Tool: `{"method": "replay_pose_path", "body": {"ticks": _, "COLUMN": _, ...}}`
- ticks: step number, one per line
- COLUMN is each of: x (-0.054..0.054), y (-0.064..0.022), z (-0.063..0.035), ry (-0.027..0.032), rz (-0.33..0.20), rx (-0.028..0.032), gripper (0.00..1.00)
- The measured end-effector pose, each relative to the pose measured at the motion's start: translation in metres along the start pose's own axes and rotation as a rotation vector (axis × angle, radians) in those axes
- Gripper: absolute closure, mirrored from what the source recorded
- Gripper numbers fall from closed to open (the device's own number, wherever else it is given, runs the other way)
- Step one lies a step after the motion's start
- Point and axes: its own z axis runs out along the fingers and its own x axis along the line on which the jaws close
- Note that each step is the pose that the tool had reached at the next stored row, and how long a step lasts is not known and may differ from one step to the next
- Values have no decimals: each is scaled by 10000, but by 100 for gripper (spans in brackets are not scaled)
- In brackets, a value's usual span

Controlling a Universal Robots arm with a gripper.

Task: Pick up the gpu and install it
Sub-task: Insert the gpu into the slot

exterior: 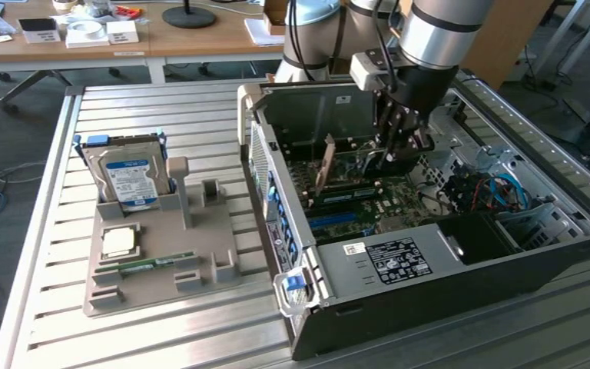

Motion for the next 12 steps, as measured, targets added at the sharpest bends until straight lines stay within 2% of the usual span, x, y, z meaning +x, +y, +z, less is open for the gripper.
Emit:
{"method": "replay_pose_path", "body": {"ticks": 1, "x": 3, "y": 14, "z": 38, "ry": 2, "rz": 0, "rx": -1, "gripper": 73}}
{"method": "replay_pose_path", "body": {"ticks": 12, "x": 25, "y": 18, "z": 47, "ry": 2, "rz": -1, "rx": -1, "gripper": 73}}
